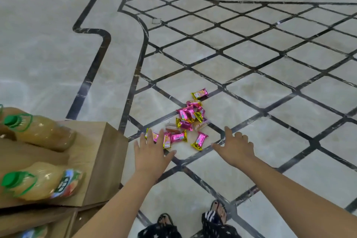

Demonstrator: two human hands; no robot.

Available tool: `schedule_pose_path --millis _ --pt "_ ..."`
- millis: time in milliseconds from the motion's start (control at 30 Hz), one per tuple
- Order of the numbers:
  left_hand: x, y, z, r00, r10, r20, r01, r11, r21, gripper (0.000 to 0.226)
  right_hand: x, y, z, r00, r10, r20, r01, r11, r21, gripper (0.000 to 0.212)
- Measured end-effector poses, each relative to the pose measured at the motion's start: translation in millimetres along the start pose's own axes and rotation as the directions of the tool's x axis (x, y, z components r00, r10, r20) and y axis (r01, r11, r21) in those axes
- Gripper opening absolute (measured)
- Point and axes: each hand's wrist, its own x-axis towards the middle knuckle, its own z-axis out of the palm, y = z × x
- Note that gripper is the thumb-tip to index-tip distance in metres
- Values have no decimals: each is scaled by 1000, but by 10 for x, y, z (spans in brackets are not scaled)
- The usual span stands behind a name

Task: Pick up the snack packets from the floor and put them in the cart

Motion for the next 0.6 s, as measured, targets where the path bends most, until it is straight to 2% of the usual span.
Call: schedule_pose_path --millis 100,267,400,533,600 --pt "658 91 561 999 39 -29 -38 999 23 81 782 53 437 1000 5 3 -5 999 -39 77" --pt "1818 220 1796 996 78 -51 -76 997 33 84 2100 152 1565 998 65 8 -64 996 -62 81" --pt "2710 330 2828 978 92 -188 -96 995 -12 89 3004 201 2537 995 98 9 -97 994 -47 84" --pt "3454 389 3743 978 149 -145 -143 988 49 89 3833 240 3394 996 84 -13 -85 996 -22 89" --pt "3738 377 4077 962 203 -181 -189 978 90 89 4194 286 3700 997 75 -33 -75 997 -1 91"
